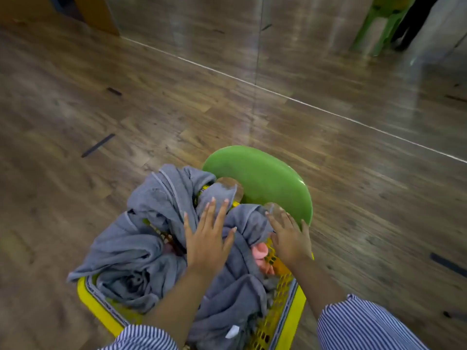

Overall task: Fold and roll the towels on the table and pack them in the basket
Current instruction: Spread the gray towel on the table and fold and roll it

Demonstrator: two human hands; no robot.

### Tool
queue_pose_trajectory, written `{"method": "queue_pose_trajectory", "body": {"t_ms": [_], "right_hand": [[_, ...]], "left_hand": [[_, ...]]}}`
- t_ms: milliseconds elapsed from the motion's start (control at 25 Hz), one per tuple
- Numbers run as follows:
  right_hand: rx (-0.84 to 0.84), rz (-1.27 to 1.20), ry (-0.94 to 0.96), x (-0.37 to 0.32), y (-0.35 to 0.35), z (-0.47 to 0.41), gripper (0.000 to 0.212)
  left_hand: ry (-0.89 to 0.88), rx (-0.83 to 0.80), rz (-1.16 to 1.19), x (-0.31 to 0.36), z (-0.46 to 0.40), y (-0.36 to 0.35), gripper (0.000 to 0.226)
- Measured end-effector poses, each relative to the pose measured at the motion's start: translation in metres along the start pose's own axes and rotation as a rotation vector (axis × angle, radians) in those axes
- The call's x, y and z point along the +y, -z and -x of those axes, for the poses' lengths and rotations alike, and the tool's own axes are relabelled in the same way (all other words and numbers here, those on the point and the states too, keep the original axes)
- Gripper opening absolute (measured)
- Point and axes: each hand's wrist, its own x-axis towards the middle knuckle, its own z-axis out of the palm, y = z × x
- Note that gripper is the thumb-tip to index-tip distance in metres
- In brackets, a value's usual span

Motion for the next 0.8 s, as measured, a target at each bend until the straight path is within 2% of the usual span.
{"method": "queue_pose_trajectory", "body": {"t_ms": [200,240,360,440,560,680,800], "right_hand": [[0.096,0.07,0.153,0.018,-0.01,-0.028,0.051],[0.081,0.057,0.169,0.019,-0.008,-0.027,0.046],[0.339,0.004,0.331,0.024,0.008,-0.029,0.011],[0.427,-0.015,0.393,0.025,0.024,-0.033,0.021],[0.512,-0.073,0.385,0.02,0.065,-0.04,0.018],[0.598,-0.288,0.336,0.017,0.12,-0.045,0.024],[0.682,-0.498,0.286,0.018,0.192,-0.051,0.037]], "left_hand": [[0.036,0.004,-0.035,0.007,-0.004,-0.021,0.061],[0.038,-0.012,-0.044,0.007,-0.005,-0.022,0.062],[0.007,0.006,-0.083,0.012,-0.014,-0.02,0.064],[-0.013,0.028,-0.064,0.019,-0.024,-0.012,0.06],[-0.012,-0.022,0.047,0.031,-0.042,0.008,0.054],[-0.021,-0.182,0.11,0.046,-0.058,0.034,0.072],[-0.037,-0.135,0.168,0.062,-0.083,0.069,0.077]]}}
